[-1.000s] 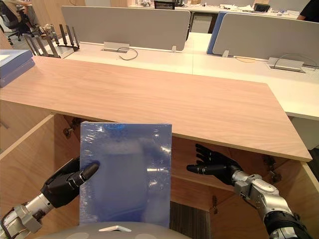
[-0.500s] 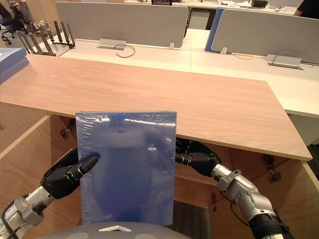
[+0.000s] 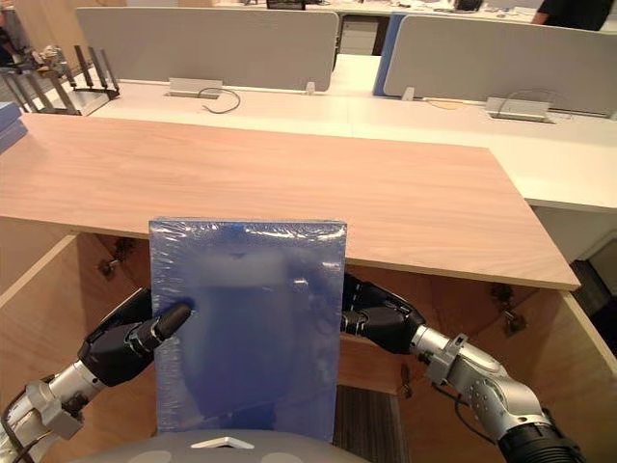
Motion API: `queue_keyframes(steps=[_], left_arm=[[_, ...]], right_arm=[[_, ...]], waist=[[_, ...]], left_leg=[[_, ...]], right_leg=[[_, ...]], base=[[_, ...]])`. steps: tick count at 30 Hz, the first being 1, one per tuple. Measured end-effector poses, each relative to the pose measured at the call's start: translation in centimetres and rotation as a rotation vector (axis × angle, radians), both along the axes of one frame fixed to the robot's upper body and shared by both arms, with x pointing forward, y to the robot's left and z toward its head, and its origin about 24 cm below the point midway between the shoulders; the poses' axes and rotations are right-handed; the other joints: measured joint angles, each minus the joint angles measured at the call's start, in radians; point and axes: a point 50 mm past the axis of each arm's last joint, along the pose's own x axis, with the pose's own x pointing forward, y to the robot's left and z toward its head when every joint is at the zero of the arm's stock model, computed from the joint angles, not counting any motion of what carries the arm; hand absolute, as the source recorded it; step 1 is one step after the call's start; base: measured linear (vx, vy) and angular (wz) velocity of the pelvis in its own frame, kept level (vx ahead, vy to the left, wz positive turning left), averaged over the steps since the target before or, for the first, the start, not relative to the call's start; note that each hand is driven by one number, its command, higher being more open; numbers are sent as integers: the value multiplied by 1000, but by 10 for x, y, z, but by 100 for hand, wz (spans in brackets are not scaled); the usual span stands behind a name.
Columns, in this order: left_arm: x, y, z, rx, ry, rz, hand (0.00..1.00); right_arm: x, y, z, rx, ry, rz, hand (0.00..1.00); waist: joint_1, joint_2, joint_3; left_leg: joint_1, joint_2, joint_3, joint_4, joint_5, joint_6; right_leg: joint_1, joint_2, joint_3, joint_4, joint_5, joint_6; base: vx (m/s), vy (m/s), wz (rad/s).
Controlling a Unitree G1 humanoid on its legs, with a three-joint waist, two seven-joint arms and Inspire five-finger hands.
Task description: Walk over to the cabinet, pick up the folder, carry it to the office cabinet, place the folder inside the office cabinet, then close the office cabinet door
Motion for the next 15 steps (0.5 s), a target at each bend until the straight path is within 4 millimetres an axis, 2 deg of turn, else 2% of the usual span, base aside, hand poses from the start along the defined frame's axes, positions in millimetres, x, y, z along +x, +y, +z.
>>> queue_keyframes(steps=[5, 15], left_arm=[[-1, 1, -3, 5, 13, -13, 0], [-4, 17, -19, 50, 91, 20, 0]], right_arm=[[-5, -3, -2, -16, 24, 8, 100], [-11, -18, 1, -69, 63, 33, 100]], waist=[[-4, 0, 0], [-5, 0, 0]], left_leg=[[-1, 7, 15, 12, -9, -3], [1, 5, 20, 12, -11, -2]], right_leg=[[-5, 3, 15, 0, 1, 1], [-6, 3, 20, 0, 1, 2]], base=[[8, 0, -12], [0, 0, 0]])
